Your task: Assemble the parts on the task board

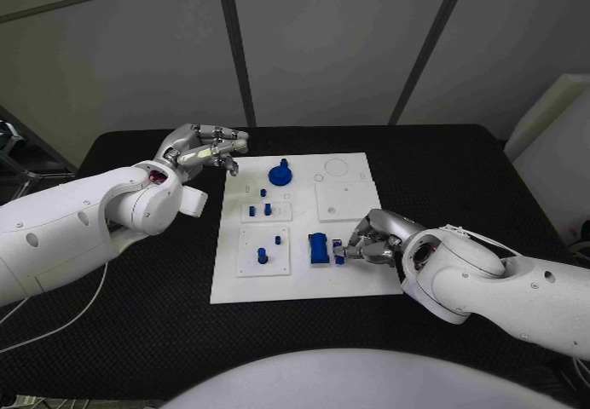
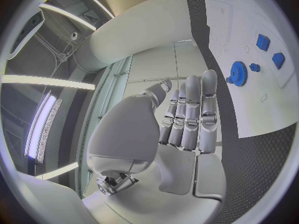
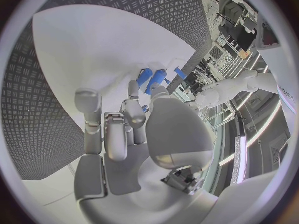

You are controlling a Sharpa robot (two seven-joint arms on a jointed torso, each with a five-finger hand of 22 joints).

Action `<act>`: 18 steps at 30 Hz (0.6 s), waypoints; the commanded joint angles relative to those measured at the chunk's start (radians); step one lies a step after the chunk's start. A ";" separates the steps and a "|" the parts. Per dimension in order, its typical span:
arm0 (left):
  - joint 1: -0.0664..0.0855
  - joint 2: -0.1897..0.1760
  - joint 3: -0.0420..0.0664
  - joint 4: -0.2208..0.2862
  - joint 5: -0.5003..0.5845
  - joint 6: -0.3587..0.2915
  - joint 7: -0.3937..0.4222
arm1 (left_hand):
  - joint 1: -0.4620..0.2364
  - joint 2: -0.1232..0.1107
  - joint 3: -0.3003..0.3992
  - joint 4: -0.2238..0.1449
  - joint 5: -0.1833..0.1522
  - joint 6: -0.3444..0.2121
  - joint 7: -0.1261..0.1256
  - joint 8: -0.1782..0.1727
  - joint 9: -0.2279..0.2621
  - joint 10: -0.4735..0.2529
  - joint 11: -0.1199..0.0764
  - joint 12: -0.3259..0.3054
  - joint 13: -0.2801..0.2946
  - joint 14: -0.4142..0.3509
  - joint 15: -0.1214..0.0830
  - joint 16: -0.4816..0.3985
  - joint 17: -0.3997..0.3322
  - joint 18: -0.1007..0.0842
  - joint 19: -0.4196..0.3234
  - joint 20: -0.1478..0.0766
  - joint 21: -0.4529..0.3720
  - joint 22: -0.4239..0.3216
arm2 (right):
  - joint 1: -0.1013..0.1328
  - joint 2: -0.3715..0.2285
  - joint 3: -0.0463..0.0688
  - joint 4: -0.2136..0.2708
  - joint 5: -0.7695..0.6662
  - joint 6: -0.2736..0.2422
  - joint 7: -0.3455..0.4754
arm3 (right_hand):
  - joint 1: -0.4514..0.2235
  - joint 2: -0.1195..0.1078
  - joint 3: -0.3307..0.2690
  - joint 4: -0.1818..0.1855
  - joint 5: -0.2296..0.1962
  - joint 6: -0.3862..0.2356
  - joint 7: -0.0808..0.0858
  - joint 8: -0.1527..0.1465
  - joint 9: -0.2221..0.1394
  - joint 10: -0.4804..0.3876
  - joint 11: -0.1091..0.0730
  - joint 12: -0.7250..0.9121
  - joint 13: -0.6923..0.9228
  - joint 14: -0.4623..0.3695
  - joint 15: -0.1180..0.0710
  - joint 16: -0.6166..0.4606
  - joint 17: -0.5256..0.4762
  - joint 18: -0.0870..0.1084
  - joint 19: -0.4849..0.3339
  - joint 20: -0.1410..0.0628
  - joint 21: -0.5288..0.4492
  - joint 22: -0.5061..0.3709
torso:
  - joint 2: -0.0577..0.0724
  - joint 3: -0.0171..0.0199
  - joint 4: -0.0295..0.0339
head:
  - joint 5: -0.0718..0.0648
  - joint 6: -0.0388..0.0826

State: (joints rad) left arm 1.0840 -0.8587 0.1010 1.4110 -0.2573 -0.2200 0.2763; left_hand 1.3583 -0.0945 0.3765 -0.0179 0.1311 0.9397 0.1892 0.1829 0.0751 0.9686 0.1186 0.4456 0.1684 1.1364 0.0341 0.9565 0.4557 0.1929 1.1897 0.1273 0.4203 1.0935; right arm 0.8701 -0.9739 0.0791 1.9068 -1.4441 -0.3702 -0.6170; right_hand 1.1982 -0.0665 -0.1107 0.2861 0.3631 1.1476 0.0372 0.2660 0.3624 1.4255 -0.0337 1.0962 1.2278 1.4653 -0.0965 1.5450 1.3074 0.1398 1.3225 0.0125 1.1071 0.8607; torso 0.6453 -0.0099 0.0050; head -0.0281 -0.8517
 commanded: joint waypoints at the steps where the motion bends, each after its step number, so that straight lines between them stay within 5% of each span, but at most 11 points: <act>1: 0.001 -0.002 0.001 0.000 0.002 0.010 0.001 | -0.003 0.009 0.001 0.003 0.007 -0.007 0.001 0.005 0.001 -0.007 -0.002 0.004 0.001 -0.009 0.001 0.006 -0.001 -0.011 0.005 0.002 -0.005 -0.001 | 0.001 -0.017 0.000 0.022 -0.014 0.000 0.065 | 0.019 -0.006 -0.011 0.000 -0.018 0.002 0.005 0.003 0.003 0.001 0.003 0.007 0.001 0.097 0.006 0.003 0.223 -0.013 0.000 0.008 -0.002 0.000 | 0.000 0.0006 -0.0006 | 0.000 0.000; 18: 0.001 -0.003 0.001 -0.005 0.002 0.010 0.002 | -0.003 0.009 0.001 0.003 0.007 -0.007 0.001 0.005 0.001 -0.007 -0.002 0.004 0.001 -0.009 0.001 0.006 -0.001 -0.011 0.005 0.002 -0.005 -0.001 | 0.000 -0.057 -0.001 0.038 0.018 0.076 0.114 | 0.072 -0.007 -0.018 -0.010 -0.022 0.000 0.005 0.005 0.008 -0.001 0.003 0.006 0.003 0.096 0.005 0.002 0.222 -0.013 -0.001 0.007 -0.004 -0.001 | 0.001 0.0006 0.0007 | -0.005 -0.003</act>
State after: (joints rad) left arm 1.0840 -0.8620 0.1010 1.4064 -0.2573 -0.2198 0.2753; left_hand 1.3583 -0.0945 0.3765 -0.0179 0.1311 0.9397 0.1892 0.1828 0.0751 0.9687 0.1186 0.4455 0.1683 1.1365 0.0341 0.9565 0.4558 0.1929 1.1897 0.1272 0.4203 1.0936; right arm 0.8694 -1.0303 0.0785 1.9427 -1.4352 -0.3266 -0.5318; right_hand 1.2637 -0.0761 -0.1248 0.2785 0.3425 1.1476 0.0371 0.2661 0.3693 1.4255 -0.0337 1.0957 1.2295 1.4652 -0.0965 1.5450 1.3073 0.1398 1.3225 0.0125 1.1071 0.8604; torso 0.6453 -0.0091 0.0045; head -0.0335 -0.8541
